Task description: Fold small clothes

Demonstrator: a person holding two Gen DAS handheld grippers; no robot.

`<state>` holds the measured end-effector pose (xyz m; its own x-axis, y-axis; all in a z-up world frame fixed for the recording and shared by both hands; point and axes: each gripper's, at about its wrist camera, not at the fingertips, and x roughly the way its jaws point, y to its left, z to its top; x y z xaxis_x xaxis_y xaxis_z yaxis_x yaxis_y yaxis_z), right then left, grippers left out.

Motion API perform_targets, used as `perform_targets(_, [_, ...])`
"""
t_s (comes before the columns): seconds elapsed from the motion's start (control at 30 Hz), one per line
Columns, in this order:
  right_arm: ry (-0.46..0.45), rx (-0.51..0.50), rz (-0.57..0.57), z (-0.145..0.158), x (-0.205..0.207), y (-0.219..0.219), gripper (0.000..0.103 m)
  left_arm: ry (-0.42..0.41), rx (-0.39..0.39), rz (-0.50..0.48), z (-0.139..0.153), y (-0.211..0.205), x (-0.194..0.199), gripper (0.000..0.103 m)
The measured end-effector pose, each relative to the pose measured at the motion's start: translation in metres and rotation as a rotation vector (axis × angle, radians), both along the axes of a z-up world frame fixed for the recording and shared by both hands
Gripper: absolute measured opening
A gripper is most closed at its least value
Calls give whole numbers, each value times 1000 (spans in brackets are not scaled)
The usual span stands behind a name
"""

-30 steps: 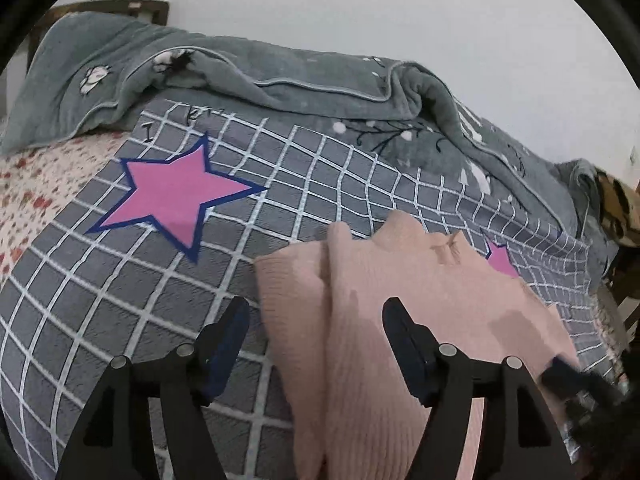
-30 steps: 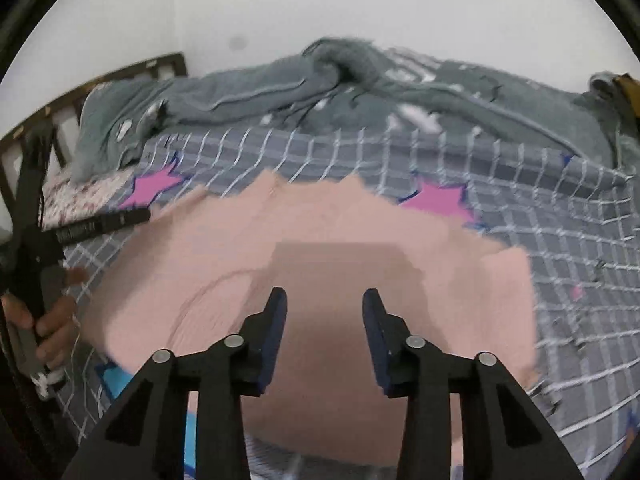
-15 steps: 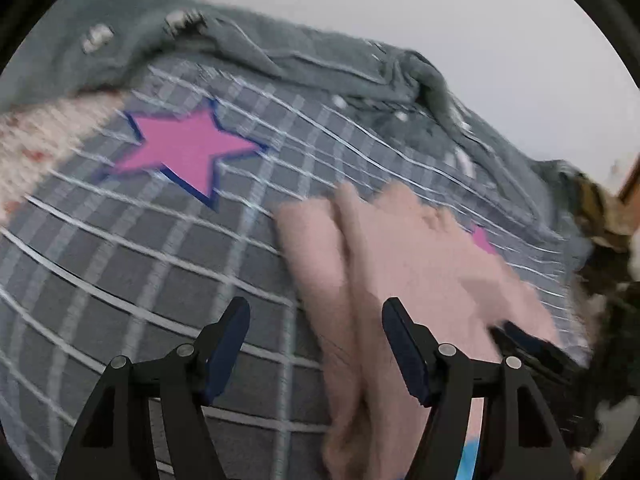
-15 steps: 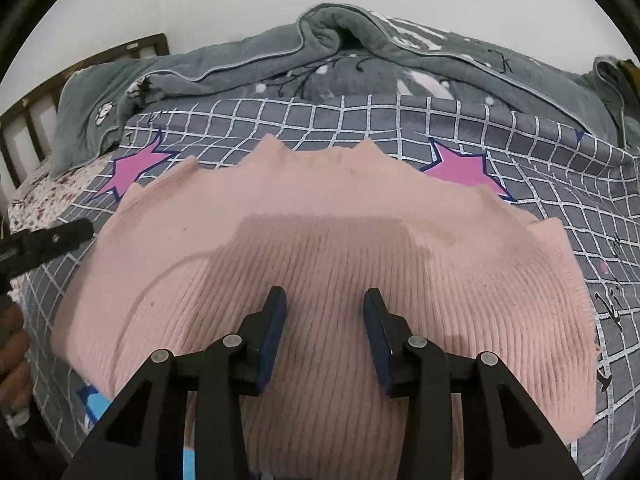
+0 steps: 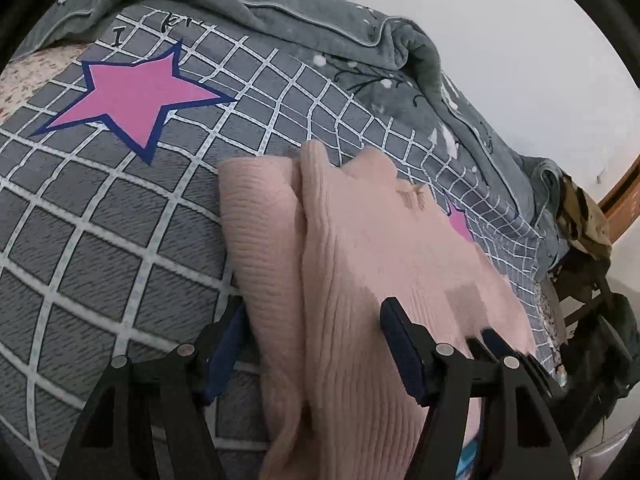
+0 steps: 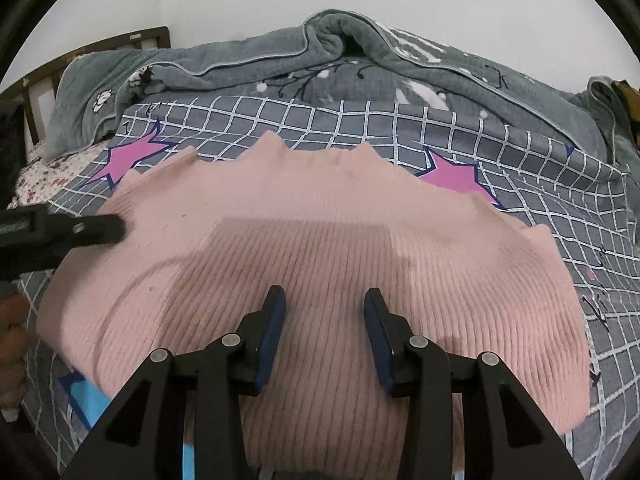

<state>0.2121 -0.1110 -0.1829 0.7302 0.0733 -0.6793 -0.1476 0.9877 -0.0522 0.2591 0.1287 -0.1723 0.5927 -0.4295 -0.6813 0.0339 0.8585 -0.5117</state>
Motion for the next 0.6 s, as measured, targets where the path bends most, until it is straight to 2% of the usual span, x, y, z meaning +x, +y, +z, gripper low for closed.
perform_targets(0.17, [4, -23, 30, 3, -29, -3, 41, -9, 50, 2, 0, -12, 4, 61])
perform_targets(0.3, [17, -8, 68, 2, -55, -10, 41, -18, 60, 5, -1, -13, 5, 59])
perform_targets(0.5, [38, 100, 126, 14, -89, -43, 41, -24, 39, 41, -4, -8, 1, 48])
perform_targets(0.53, [34, 106, 121, 16, -94, -51, 41, -16, 40, 51, -4, -8, 2, 43])
perform_targets(0.57, [25, 102, 110, 17, -99, -62, 41, 0, 41, 69, -3, -7, 2, 32])
perform_targets(0.6, [19, 96, 100, 18, -103, -70, 41, 11, 23, 74, -2, -7, 2, 27])
